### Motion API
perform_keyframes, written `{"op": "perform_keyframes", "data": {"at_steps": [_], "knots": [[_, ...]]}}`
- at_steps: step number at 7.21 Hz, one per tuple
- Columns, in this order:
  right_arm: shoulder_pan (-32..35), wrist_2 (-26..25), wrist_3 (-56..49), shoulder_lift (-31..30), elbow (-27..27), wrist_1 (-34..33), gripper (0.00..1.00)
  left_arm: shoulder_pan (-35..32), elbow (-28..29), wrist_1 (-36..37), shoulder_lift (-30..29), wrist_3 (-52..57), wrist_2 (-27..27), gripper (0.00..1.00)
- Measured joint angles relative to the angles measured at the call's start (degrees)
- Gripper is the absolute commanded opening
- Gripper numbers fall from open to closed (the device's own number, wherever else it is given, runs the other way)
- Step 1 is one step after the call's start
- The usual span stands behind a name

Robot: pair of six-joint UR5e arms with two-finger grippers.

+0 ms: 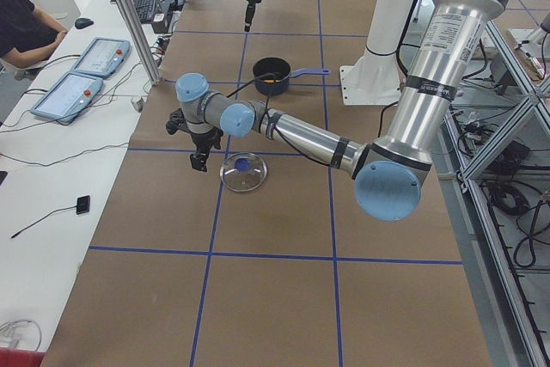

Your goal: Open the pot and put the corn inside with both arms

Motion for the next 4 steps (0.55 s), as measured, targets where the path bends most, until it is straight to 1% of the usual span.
{"op": "perform_keyframes", "data": {"at_steps": [1, 2, 4], "knots": [[2.0, -0.8, -2.8, -2.8, 0.4, -0.8, 1.0, -3.2, 0.1, 1.5, 1.4, 5.7, -0.1, 1.0], [5.0, -0.1, -5.3, -5.4, 0.7, -3.4, 1.0, -6.2, 0.1, 2.5, 3.2, 10.5, -0.2, 1.0], [11.2, 1.6, -19.7, -12.1, 2.8, -9.5, 1.0, -9.7, 0.2, 3.0, 6.9, 15.5, -0.3, 1.0]]}}
